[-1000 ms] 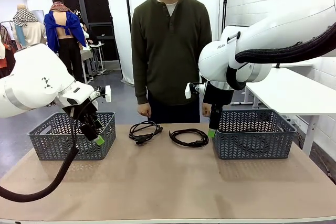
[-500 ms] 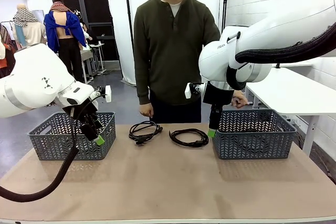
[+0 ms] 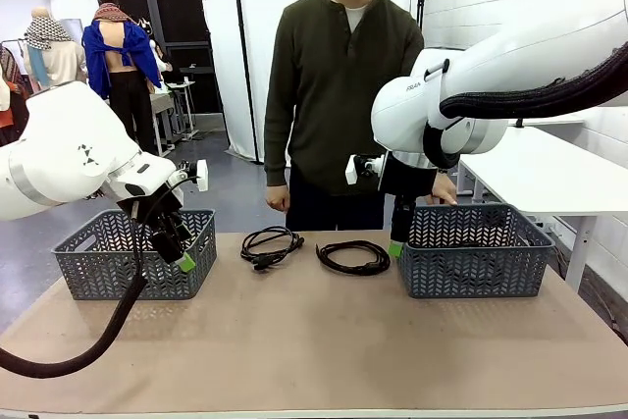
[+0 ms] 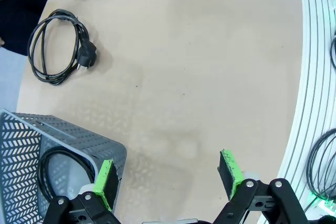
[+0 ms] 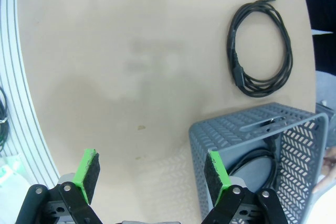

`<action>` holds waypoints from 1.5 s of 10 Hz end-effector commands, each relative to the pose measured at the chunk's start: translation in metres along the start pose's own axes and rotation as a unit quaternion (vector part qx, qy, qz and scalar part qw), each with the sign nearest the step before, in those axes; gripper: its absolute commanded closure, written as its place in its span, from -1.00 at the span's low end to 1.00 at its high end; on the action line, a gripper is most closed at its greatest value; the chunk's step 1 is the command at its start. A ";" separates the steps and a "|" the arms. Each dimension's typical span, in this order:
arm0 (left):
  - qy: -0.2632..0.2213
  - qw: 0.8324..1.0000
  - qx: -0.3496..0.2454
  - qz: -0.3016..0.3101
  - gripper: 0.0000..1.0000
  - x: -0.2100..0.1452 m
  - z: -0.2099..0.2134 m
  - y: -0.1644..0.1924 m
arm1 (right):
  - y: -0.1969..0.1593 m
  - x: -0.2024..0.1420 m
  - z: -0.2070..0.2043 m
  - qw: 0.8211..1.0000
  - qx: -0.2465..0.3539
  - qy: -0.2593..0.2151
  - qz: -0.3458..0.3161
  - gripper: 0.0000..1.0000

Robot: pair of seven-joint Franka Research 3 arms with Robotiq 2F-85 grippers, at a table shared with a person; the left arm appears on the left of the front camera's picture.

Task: Organize the cables according to human instructions.
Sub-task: Pick up a bundle of cables and place it in the basket indicated by the human.

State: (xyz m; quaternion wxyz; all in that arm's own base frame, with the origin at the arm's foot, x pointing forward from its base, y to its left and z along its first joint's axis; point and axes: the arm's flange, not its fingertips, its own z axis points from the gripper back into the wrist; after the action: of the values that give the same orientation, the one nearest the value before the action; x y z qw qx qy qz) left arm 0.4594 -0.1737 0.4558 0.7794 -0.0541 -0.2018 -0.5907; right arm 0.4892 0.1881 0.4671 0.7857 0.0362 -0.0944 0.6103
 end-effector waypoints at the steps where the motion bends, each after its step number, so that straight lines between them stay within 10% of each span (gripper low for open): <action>1: 0.003 1.000 -0.005 0.000 -1.00 0.002 0.003 0.001 | 0.000 0.000 -0.001 1.000 0.000 0.001 -0.002 -1.00; 15: 0.003 1.000 -0.005 0.000 -1.00 0.002 0.003 0.001 | -0.055 0.052 -0.033 0.999 0.003 0.036 -0.007 -1.00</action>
State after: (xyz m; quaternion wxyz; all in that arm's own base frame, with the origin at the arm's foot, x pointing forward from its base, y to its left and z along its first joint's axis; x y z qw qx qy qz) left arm 0.4596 -0.1736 0.4559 0.7794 -0.0543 -0.2018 -0.5906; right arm 0.5371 0.2165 0.4471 0.7895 0.0283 -0.0812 0.6076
